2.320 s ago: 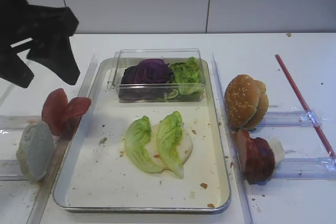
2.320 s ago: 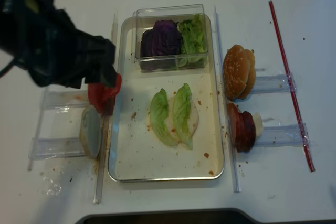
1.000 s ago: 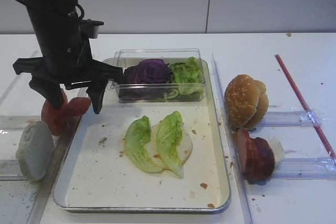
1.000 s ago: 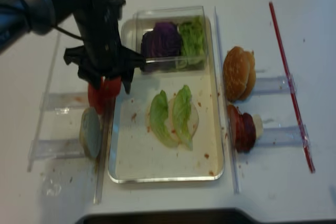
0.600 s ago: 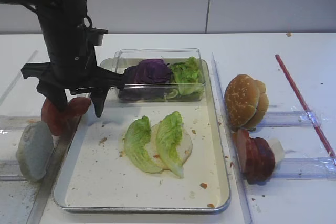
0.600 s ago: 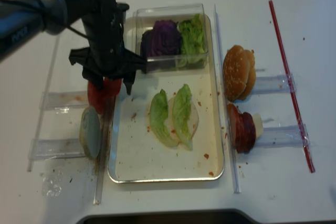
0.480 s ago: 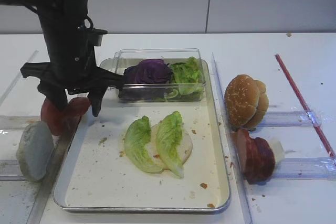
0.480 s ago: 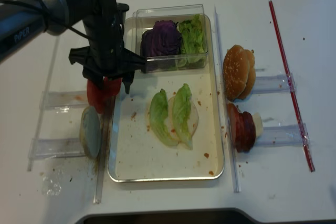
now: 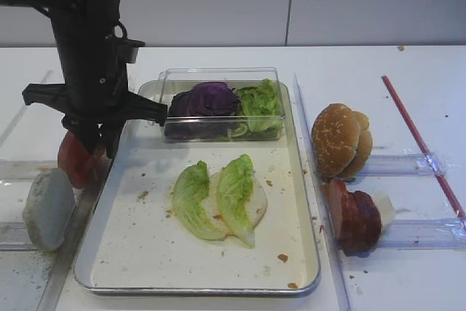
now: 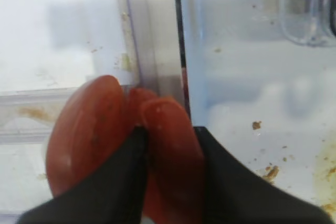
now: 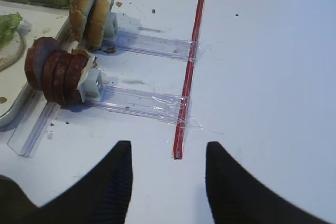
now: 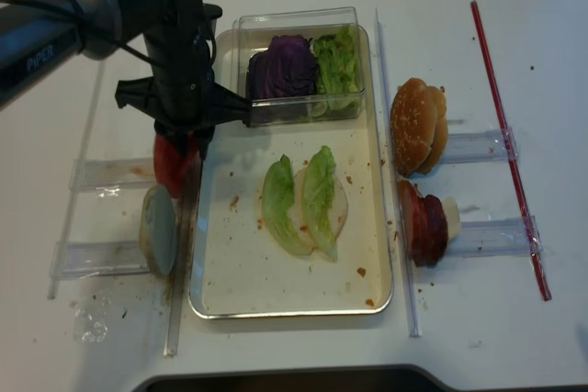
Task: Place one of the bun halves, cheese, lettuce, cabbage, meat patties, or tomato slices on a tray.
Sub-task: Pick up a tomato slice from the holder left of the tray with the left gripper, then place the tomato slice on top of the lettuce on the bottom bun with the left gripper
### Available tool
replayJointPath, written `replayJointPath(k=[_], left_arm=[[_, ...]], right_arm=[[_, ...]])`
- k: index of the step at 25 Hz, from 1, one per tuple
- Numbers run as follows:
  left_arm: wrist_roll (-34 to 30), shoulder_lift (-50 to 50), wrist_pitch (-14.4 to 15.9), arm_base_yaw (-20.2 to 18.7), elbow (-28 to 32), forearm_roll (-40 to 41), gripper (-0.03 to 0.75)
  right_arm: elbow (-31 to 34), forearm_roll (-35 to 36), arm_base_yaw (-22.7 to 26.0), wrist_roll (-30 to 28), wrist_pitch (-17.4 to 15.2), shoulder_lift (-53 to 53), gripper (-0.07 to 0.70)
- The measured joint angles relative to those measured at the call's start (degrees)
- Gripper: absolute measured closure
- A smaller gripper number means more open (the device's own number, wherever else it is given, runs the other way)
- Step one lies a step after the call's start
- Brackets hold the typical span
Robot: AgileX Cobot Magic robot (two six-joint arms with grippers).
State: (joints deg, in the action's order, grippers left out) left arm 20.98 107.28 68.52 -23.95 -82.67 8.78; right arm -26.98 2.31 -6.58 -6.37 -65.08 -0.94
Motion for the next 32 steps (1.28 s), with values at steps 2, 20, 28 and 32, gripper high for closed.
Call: replayJointPath(k=[2,20,28,32], left_arm=[[0.10,0.00,0.21,0.00,0.00,0.33,0.575],[0.00,0.04,1.69,0.00,-7.46,0.51,0.662],[-1.24,-5.40,1.80,0.00,-7.46,-8.78,0.662],[-5.20,-7.17,1.80,0.00,-7.46,-18.79,0.663]], right_arm=[[0.00,0.00,0.00,0.00,0.00,0.00,0.258],[0.00,0.00,0.00,0.22,0.00,0.00,0.258],[0.00,0.00,0.00,0.22,0.00,0.00,0.258],[0.00,0.00,0.00,0.12,0.00,0.00,0.258]])
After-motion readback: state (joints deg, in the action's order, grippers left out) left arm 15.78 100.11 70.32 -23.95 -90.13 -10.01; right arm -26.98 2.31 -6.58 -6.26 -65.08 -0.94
